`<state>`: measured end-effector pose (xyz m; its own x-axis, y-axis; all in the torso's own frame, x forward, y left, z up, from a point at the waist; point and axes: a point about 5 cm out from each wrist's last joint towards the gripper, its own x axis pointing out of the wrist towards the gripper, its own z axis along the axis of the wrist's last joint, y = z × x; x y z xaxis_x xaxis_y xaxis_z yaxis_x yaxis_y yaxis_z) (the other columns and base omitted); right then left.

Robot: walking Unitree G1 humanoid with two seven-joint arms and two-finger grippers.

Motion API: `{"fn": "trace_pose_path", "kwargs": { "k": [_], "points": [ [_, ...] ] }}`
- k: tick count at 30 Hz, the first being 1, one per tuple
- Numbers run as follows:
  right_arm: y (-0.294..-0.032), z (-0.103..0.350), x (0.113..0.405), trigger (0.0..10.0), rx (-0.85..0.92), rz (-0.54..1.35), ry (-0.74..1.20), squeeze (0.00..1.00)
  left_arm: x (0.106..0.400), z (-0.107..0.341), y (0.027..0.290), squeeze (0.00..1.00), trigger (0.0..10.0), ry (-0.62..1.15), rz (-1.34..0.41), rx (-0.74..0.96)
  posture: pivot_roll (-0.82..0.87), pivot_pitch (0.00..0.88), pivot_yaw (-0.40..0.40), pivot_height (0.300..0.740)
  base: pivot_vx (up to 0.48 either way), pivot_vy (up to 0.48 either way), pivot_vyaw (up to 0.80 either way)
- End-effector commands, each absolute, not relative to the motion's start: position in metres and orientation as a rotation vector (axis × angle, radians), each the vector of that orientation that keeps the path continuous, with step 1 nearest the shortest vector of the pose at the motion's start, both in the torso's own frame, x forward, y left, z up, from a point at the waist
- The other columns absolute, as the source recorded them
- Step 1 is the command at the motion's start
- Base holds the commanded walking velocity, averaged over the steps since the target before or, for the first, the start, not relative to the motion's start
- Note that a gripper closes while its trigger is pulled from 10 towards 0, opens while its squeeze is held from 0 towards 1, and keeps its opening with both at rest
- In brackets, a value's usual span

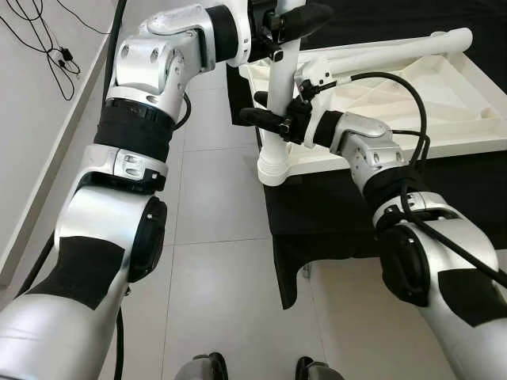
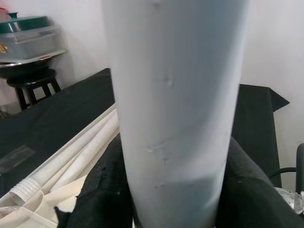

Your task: Building children table

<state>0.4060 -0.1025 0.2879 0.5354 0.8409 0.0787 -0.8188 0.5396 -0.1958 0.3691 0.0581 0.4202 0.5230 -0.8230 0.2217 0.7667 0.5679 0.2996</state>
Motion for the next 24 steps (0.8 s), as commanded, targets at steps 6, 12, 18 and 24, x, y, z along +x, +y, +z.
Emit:
{"fn": "trace_pose_path", "kwargs": {
  "k": [6,12,18,24],
  "points": [
    [-0.092,0.255,0.408,0.0,-0.125,0.915,-0.053,0.0,0.38,0.404,0.064,0.0,10.0,-0.261,-0.885,0.158,0.04,0.207,0.033,0.74,0.0,0.0,0.0],
    [-0.096,0.211,0.412,0.0,-0.006,0.371,0.09,0.0,0.383,0.404,0.077,0.0,10.0,-0.249,-0.814,0.166,0.04,0.226,0.014,0.74,0.0,0.0,0.0],
    [-0.078,0.214,0.397,0.0,0.071,0.095,-0.04,0.0,0.382,0.383,0.09,0.0,10.0,-0.211,-0.763,0.205,0.04,0.207,0.01,0.74,0.0,0.0,0.0],
    [-0.089,0.228,0.411,0.0,0.033,0.053,-0.076,0.0,0.377,0.382,0.097,0.0,10.0,-0.216,-0.752,0.214,0.04,0.194,-0.006,0.74,0.0,0.0,0.0]
  ]
}}
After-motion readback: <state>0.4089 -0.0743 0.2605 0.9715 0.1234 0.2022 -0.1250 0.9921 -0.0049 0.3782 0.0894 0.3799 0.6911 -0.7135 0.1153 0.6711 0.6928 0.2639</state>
